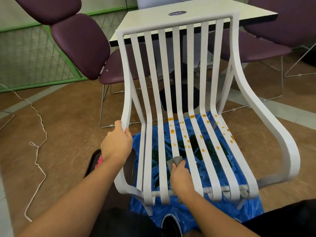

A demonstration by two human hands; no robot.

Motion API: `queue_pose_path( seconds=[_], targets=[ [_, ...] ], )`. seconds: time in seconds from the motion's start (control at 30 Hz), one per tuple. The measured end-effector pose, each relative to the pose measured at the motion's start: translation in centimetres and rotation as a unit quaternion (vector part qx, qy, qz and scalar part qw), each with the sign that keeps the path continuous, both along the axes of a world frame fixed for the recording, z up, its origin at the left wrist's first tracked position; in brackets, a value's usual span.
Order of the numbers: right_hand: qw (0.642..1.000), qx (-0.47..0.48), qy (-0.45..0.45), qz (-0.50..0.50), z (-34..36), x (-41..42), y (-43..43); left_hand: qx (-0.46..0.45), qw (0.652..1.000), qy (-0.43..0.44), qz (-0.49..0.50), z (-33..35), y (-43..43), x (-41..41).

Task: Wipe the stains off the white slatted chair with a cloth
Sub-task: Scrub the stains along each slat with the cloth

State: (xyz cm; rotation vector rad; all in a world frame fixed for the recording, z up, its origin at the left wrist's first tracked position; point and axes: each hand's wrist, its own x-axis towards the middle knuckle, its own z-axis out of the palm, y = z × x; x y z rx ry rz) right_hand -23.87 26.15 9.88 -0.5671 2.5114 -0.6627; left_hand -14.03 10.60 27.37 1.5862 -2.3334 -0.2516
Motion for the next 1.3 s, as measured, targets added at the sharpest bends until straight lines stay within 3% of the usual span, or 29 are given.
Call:
queue_pose_path(
  seconds=[0.47, 0.73, 0.9, 1.3],
  targets=[
    [0.996, -0.057, -0.068, -0.011, 1.4, -3.3, -3.0, 0.019, 1.0, 0.018, 0.017, 0.0, 0.1, 0.0],
    [0.996, -0.063, -0.065, -0.011, 0.9, -6.1, -6.4, 0.037, 0.997, 0.066, 0.0, -0.2, -0.1, 0.2],
    [1.0, -0.003, -0.011, 0.022, 0.2, -7.9, -8.8, 0.055, 0.995, 0.08, 0.005, -0.1, -0.3, 0.4],
    [0.998, -0.047, -0.03, -0.008, -0.5, -12.4, -14.5, 0.077, 0.993, 0.086, 0.017, 0.2, -0.4, 0.0]
  ],
)
